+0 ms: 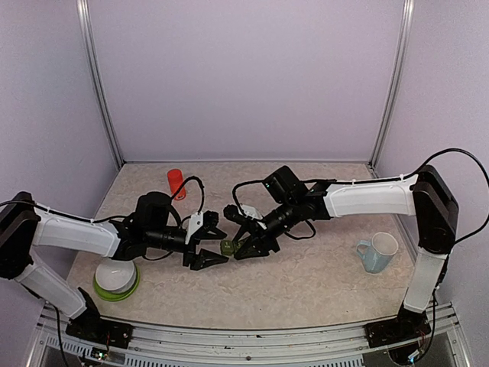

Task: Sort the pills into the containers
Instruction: Open the lid of the pill container in the compartment.

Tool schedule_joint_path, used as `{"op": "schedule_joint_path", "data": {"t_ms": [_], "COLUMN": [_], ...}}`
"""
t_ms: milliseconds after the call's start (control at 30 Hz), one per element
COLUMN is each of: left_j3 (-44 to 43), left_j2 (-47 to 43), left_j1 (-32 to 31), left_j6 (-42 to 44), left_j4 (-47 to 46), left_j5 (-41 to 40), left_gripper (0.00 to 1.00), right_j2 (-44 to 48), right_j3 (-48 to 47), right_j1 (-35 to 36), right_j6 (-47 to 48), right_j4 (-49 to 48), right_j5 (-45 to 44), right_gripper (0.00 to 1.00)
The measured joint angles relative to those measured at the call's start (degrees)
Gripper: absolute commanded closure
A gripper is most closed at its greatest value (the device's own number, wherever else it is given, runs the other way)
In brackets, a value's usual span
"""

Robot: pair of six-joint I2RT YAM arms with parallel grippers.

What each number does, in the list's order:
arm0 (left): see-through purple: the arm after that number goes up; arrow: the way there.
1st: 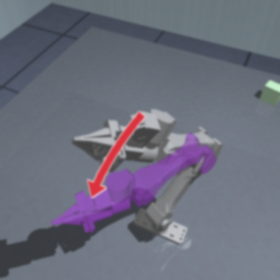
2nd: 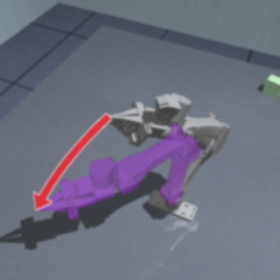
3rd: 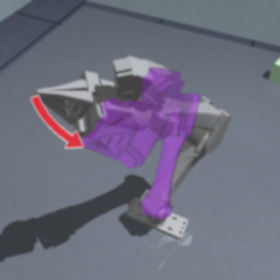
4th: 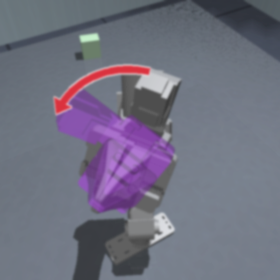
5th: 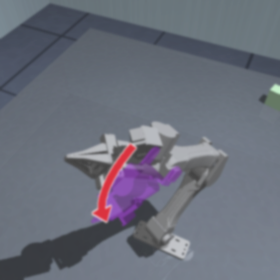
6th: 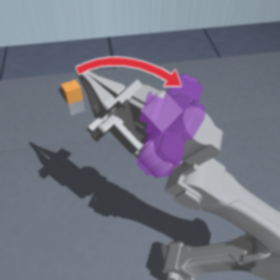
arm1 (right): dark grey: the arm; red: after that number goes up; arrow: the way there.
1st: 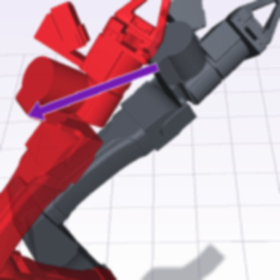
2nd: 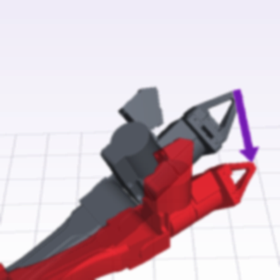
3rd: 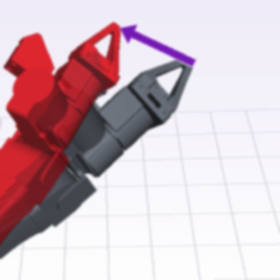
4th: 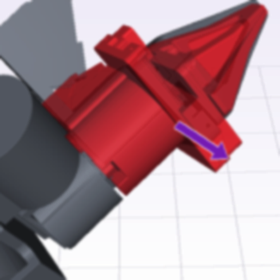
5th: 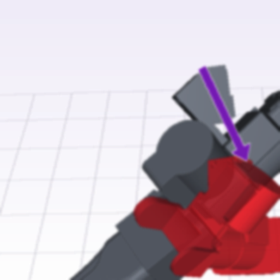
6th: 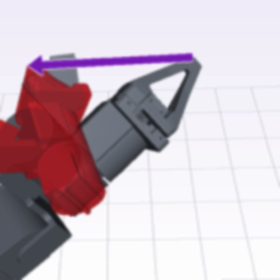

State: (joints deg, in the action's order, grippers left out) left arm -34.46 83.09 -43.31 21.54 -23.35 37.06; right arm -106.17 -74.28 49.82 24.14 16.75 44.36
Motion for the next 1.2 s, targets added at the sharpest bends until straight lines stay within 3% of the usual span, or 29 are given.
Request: {"op": "schedule_joint_path", "data": {"t_ms": [767, 1033, 1200], "left_j3": [-0.76, -0.74, -0.74], "left_j2": [0.46, 0.28, -0.11], "left_j1": [-0.50, -0.50, -0.50], "left_j6": [0.37, -0.24, -0.83], "left_j4": [0.92, 0.70, -0.11], "left_j5": [-0.46, -0.70, -1.11], "left_gripper": [0.64, 0.40, 0.42], "right_j2": [0.00, 0.00, 0.00], "right_j3": [-0.02, -0.02, -0.02], "right_j1": [-0.09, -0.09, -0.09], "right_j6": [0.07, 0.09, 0.13], "right_j4": [0.15, 0.17, 0.20], "right_j5": [0.44, 0.46, 0.46], "right_gripper": [0.62, 0.62, 0.62]}}
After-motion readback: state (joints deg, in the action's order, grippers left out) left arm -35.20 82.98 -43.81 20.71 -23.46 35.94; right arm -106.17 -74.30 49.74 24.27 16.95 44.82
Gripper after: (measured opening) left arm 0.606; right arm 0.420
